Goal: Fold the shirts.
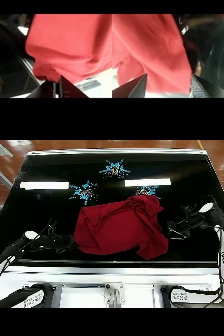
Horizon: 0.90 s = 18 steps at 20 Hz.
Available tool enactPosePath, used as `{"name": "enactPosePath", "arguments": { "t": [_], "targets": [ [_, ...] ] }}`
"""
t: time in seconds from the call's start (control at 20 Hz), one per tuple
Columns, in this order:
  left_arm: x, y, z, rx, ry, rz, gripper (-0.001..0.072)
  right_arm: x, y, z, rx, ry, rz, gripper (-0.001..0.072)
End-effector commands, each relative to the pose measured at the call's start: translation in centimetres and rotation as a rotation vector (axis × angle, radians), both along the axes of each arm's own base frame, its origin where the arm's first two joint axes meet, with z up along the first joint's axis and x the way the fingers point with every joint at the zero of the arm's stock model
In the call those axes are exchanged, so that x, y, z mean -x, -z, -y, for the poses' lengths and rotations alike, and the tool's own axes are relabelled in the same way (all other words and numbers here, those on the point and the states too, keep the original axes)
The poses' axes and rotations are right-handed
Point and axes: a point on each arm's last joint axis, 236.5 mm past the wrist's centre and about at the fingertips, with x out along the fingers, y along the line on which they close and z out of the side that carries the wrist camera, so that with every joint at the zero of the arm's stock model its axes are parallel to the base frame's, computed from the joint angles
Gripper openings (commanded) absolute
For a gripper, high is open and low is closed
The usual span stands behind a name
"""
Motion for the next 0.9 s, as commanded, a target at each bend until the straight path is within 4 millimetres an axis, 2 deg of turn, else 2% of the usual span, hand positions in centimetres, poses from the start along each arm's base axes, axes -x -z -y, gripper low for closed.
{"name": "enactPosePath", "arguments": {
  "t": [0.0,0.15,0.2,0.25,0.3,0.35,0.4,0.45,0.5,0.55,0.6,0.65,0.7,0.75,0.8,0.85],
  "targets": [
    [-0.7,-1.7,0.0,-0.005,0.021,0.086,0.0043,-2.2,1.6,-1.7,0.042,-0.027,0.103,0.0679],
    [-1.2,-2.0,-0.1,-0.009,0.016,0.102,0.0043,-1.7,2.6,-3.8,0.034,-0.088,0.072,0.0667],
    [-1.5,-2.3,-0.1,-0.009,0.017,0.111,0.0043,-1.1,3.3,-4.1,0.044,-0.123,0.046,0.0531],
    [-1.9,-2.7,-0.1,-0.009,0.017,0.124,0.0043,-0.7,3.7,-4.3,0.058,-0.150,0.033,0.0355],
    [-2.5,-3.3,-0.1,-0.011,0.023,0.148,0.0042,-0.6,3.7,-4.4,0.076,-0.166,0.030,0.0107],
    [-3.4,-4.1,-0.1,-0.013,0.026,0.176,0.0042,-0.7,3.5,-4.2,0.090,-0.160,0.033,0.0063],
    [-4.3,-5.1,-0.1,-0.014,0.025,0.208,0.0042,-1.2,2.6,-4.2,0.095,-0.157,0.060,0.0062],
    [-5.5,-6.7,-0.1,-0.013,0.028,0.256,0.0041,-1.9,1.2,-4.1,0.105,-0.157,0.105,0.0062],
    [-6.9,-9.5,0.1,-0.014,0.041,0.338,0.0040,-3.1,-1.1,-3.7,0.126,-0.170,0.181,0.0062],
    [-8.4,-13.4,0.4,-0.022,0.065,0.460,0.0040,-4.5,-4.1,-3.6,0.147,-0.205,0.286,0.0062],
    [-9.6,-17.9,0.3,-0.039,0.071,0.584,0.0040,-6.0,-8.4,-3.4,0.176,-0.240,0.419,0.0062],
    [-10.3,-23.2,0.0,-0.065,0.075,0.724,0.0040,-7.3,-13.7,-3.2,0.212,-0.247,0.566,0.0062],
    [-10.3,-29.5,-0.7,-0.113,0.076,0.889,0.0040,-8.0,-19.5,-3.2,0.247,-0.228,0.715,0.0061],
    [-9.3,-36.1,-1.2,-0.165,0.076,1.057,0.0041,-8.2,-26.2,-3.2,0.277,-0.180,0.886,0.0061],
    [-7.5,-41.9,-1.9,-0.222,0.070,1.206,0.0041,-7.2,-33.9,-3.2,0.307,-0.118,1.080,0.0061],
    [-5.0,-47.6,-2.6,-0.279,0.052,1.354,0.0041,-5.0,-41.4,-3.3,0.337,-0.068,1.278,0.0061]
  ]
}}
